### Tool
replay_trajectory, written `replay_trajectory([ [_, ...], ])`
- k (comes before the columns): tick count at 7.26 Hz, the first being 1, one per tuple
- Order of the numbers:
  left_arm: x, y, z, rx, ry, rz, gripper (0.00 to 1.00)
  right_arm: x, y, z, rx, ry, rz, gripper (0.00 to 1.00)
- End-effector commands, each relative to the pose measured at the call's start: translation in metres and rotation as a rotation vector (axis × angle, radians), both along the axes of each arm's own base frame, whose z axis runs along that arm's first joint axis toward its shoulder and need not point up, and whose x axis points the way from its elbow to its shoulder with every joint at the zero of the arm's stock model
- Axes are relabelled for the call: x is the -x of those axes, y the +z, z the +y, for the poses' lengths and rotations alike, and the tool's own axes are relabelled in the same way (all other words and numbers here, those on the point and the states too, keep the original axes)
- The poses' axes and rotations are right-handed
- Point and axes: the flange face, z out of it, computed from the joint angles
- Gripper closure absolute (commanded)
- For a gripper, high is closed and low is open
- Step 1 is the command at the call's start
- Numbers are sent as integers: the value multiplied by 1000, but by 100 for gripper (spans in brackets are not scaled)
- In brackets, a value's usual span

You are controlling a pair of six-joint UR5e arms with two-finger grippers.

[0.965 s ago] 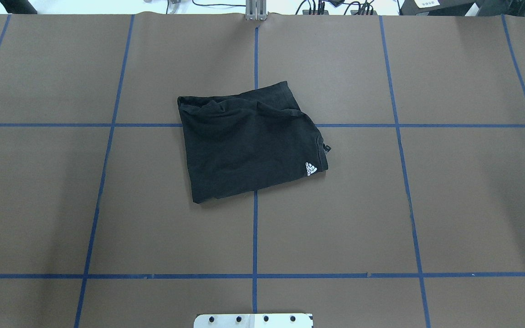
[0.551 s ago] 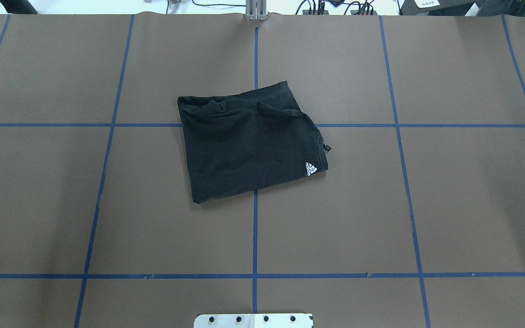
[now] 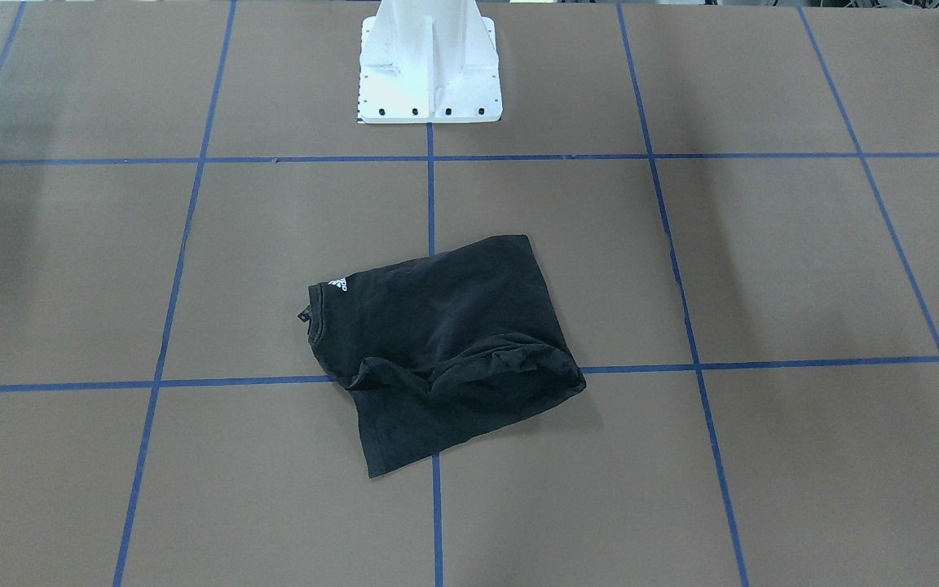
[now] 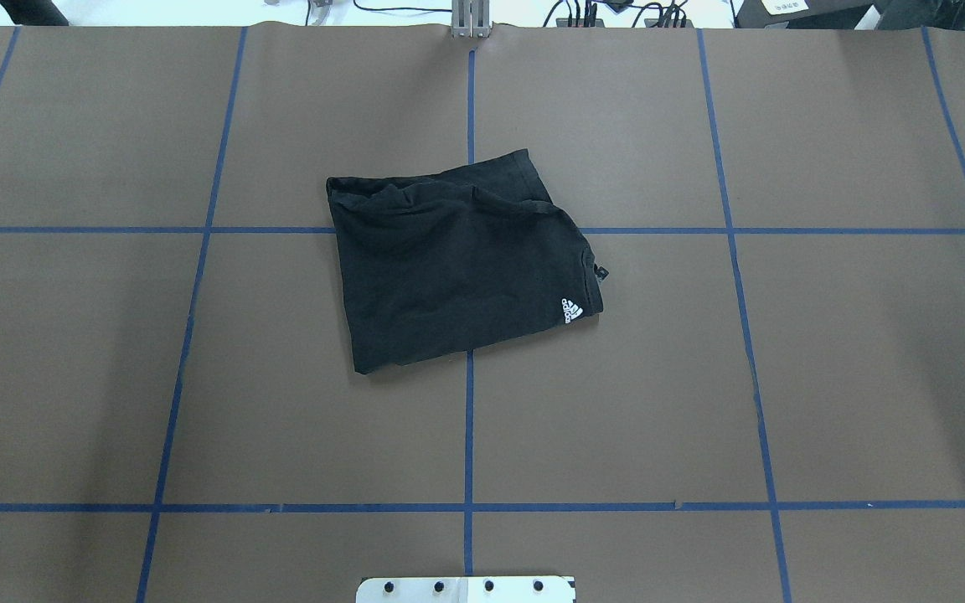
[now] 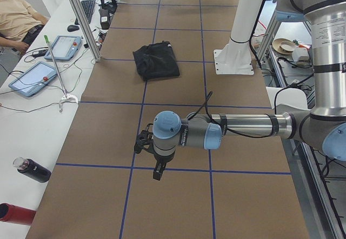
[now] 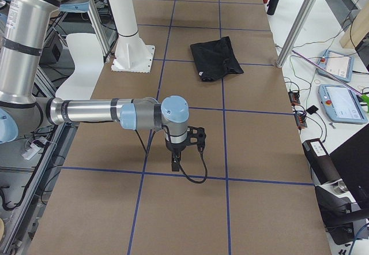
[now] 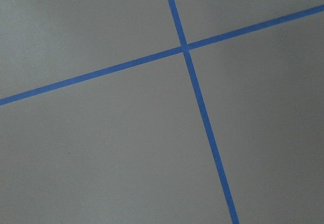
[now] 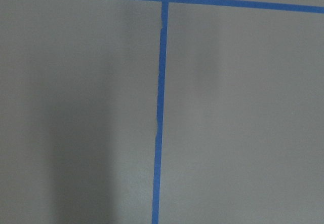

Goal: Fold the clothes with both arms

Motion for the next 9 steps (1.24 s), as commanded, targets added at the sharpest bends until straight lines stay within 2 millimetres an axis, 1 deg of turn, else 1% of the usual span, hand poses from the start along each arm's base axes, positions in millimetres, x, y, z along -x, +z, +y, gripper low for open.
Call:
replay_trajectory([
  [1, 0, 0, 0, 1, 0, 0, 0, 0, -1, 0, -1, 0, 0, 0],
  [9, 0, 3, 3, 8, -2, 0, 0, 0, 0, 2, -18, 0, -2, 0],
])
